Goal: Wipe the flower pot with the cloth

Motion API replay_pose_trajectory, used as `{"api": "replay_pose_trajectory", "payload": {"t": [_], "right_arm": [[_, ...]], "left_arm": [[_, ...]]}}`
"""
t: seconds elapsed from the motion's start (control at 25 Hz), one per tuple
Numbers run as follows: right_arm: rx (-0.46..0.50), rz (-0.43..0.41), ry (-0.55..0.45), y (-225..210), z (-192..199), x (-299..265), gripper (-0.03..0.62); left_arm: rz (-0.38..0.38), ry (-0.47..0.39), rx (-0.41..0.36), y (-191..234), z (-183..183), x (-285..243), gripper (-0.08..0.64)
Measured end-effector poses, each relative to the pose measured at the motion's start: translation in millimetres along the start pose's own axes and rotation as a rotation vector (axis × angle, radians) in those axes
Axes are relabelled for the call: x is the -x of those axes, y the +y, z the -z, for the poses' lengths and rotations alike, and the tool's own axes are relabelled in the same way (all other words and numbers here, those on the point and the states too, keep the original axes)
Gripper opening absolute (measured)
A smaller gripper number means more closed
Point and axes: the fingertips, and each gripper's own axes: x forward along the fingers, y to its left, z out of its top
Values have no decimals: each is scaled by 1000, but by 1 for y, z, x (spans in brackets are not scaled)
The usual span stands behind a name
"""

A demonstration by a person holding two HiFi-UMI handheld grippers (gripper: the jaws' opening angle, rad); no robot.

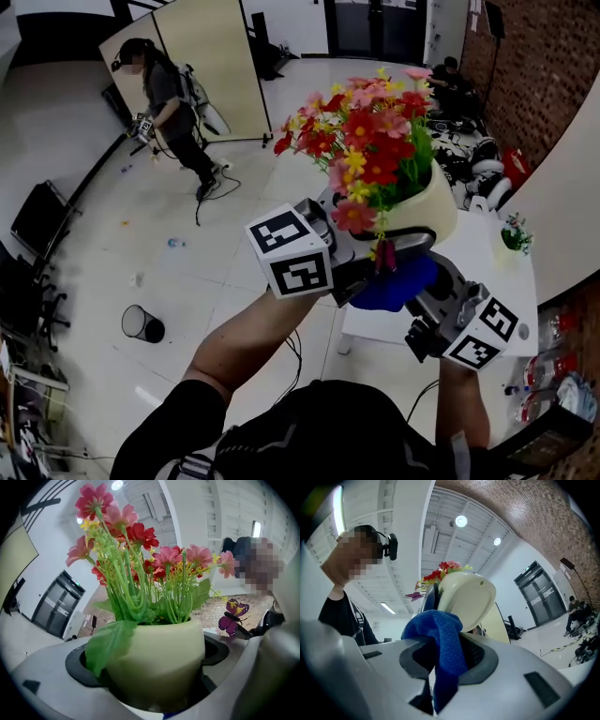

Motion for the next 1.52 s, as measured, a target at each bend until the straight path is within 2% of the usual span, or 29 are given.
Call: {"api": "replay_pose_trajectory", "payload": {"t": [0.12,0.28,0.48,0.64,0.88,1.16,1.36,1.52], "right_arm": [[-4,18,9,-9,-4,-7,97],[-35,56,12,-31,-8,-20,97],[-89,104,20,-48,9,-32,97],[-96,126,17,-48,15,-33,97],[-32,166,24,-50,4,-21,97],[66,308,35,-78,-27,36,97],[90,376,18,-82,-26,50,97],[145,405,51,-76,-16,60,97]], "left_arm": [[13,3,-24,-7,-7,1,575],[48,6,2,-16,-7,1,575],[63,18,-5,-30,1,20,575],[56,28,-15,-34,5,34,575],[-3,53,-50,-9,3,55,575],[-75,130,-81,17,24,60,575],[-85,177,-87,34,57,79,575],[-74,205,-119,34,86,83,575]]}}
